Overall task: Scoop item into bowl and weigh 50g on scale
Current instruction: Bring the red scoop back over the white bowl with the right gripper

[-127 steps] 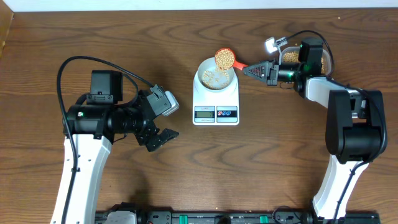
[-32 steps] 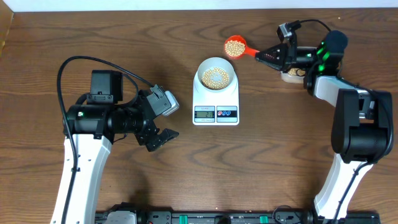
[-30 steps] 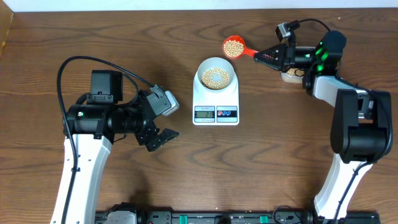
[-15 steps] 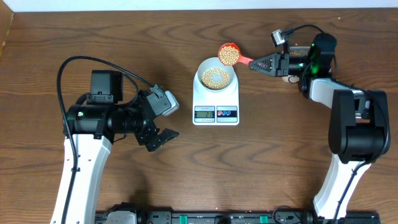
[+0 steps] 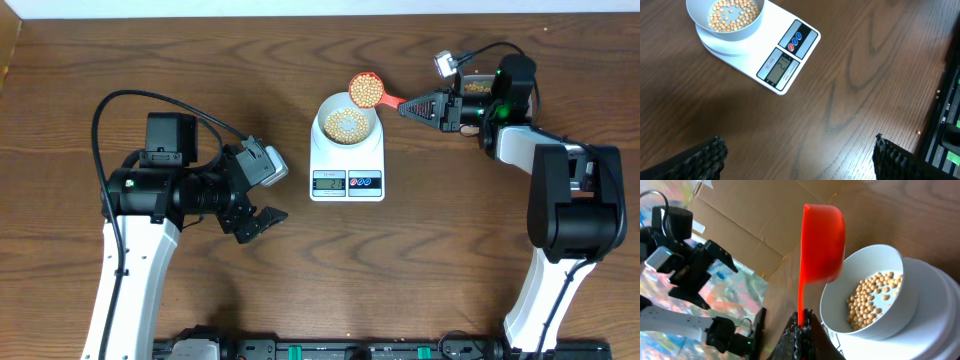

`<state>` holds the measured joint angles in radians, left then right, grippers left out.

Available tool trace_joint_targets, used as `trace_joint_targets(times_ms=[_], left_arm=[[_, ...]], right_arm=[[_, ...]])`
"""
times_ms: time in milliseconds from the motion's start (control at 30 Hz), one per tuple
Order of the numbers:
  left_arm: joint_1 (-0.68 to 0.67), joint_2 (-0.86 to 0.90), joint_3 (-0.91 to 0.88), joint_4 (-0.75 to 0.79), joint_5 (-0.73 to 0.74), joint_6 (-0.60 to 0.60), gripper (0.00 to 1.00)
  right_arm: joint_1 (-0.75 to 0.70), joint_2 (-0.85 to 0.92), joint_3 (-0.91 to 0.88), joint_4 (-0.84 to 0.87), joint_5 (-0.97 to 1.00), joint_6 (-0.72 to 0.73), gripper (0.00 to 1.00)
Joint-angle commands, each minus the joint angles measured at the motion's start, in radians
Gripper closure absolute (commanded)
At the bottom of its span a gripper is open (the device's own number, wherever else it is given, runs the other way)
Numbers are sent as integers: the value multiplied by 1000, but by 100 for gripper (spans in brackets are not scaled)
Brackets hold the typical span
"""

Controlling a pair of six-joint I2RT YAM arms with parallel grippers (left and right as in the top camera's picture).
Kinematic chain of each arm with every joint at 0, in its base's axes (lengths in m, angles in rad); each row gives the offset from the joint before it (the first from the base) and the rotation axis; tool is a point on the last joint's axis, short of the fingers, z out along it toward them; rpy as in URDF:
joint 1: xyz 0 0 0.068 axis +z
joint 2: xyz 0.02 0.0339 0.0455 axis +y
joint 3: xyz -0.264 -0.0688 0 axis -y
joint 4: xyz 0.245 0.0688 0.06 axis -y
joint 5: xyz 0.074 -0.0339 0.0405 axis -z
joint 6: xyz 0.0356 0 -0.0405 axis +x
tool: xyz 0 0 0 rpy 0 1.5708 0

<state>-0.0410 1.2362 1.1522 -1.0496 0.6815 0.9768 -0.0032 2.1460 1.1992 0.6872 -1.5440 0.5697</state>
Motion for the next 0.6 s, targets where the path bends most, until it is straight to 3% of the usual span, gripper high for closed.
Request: trace_joint_targets(times_ms=[0, 133, 333, 567], left_arm=[[3, 4, 16, -3, 2, 14, 5], [3, 4, 16, -3, 2, 14, 5], [3, 4, 16, -3, 3, 14, 5], [3, 4, 16, -3, 3, 14, 5]], right_arm=[[5, 1, -3, -1, 8, -92, 99], [5, 1, -3, -5, 28, -109, 99], [5, 1, -3, -153, 124, -201, 99], [11, 1, -3, -170, 128, -246, 99]])
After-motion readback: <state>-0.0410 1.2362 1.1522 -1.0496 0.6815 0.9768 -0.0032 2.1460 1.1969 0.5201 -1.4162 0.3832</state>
